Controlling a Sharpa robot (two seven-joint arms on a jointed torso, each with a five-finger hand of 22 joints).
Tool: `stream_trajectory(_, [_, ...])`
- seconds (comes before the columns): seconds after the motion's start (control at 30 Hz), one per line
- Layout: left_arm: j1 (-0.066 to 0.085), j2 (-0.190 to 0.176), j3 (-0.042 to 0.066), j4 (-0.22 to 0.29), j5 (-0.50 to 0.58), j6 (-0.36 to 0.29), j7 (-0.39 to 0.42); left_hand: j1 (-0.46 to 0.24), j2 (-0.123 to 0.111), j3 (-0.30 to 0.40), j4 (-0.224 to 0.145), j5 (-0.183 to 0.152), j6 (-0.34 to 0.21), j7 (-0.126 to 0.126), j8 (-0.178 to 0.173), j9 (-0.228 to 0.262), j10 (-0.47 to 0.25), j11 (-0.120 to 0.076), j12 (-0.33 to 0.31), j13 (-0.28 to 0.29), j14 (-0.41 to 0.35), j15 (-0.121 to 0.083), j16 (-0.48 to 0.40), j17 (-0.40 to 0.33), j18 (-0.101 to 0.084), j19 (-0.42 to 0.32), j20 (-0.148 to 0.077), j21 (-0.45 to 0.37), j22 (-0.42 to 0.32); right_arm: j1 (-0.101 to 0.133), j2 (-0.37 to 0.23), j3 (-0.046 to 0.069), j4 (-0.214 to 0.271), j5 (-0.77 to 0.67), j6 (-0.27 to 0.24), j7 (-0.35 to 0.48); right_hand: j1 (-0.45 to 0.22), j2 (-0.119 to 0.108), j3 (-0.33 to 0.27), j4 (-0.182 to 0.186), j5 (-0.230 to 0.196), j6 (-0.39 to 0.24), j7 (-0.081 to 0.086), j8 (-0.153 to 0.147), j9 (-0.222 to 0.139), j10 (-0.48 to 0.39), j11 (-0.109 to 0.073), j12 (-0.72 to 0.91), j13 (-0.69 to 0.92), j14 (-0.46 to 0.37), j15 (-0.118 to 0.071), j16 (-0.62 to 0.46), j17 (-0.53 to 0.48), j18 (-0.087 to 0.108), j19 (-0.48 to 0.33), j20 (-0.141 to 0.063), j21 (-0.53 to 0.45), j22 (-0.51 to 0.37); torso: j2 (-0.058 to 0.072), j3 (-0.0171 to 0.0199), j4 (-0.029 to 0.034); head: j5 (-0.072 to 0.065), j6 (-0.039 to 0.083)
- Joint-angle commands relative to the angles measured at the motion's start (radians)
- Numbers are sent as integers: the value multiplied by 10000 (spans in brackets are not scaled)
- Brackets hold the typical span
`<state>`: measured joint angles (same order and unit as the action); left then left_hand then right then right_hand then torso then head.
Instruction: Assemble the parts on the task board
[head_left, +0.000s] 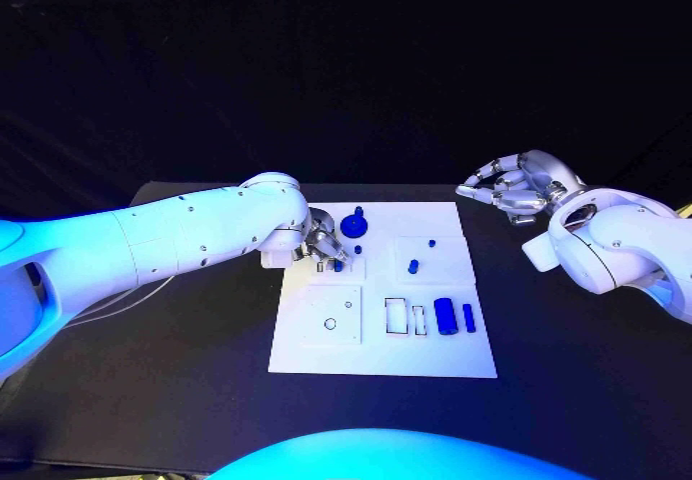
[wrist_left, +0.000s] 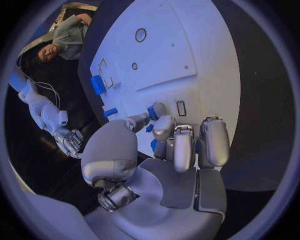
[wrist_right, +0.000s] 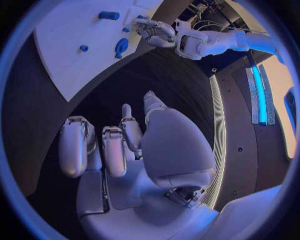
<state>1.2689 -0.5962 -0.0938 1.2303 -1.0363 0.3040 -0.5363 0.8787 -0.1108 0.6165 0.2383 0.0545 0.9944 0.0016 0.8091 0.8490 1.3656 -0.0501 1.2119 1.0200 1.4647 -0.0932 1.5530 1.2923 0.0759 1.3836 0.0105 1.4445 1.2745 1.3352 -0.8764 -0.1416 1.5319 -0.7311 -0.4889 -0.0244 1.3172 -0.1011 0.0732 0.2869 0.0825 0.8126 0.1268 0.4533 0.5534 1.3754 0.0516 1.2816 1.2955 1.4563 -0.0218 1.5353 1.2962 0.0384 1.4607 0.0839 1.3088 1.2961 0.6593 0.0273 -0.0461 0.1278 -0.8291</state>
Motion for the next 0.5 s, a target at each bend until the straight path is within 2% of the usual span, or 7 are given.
stream_trajectory(0.03, [0,-5,9,54,-32,-57,25,-114,-35,-521,96,177,201,-65,-163,221,216,-136,54,221,1061,-119,178,2785,-187,256,-18,164,235,-4,-1,2,4,-19,9,36,-141,187,-501,10,-94,-75,-21,261,156,-69,-64,-81,533,922,-41,-176,1887,209,30,-50,-116,1165,-6,-6,-2,4,20])
stream_trajectory(0.23, [-1,-89,32,145,-76,-137,29,-44,-121,-871,292,181,193,-69,-189,261,207,-143,34,219,1061,-127,178,2785,-182,244,-28,151,217,-6,-5,2,-5,-19,11,47,-141,187,-501,10,-94,-75,-21,261,156,-69,-64,-81,533,922,-41,-176,1887,209,30,-50,-116,1165,-5,-5,-2,4,42])
stream_trajectory(0.37, [1,-176,84,270,-88,-195,31,7,-193,-1055,383,183,160,-65,-204,286,187,-142,12,202,1061,-132,178,2785,-176,232,-33,139,197,-10,-7,2,-11,-19,10,53,-165,193,-516,20,-96,-81,-19,264,161,-71,-63,-85,530,923,-41,-174,1891,210,29,-50,-122,1163,-12,-4,11,5,61])
stream_trajectory(0.5, [7,-310,188,446,-129,-253,29,35,-210,-1129,421,188,135,-61,-210,300,164,-142,-13,172,1061,-137,178,2785,-170,216,-35,126,170,-14,-5,1,-27,-19,11,58,-170,194,-519,21,-96,-83,-19,265,162,-73,-63,-87,528,923,-41,-175,1889,211,27,-50,-127,1161,-30,0,9,18,81])
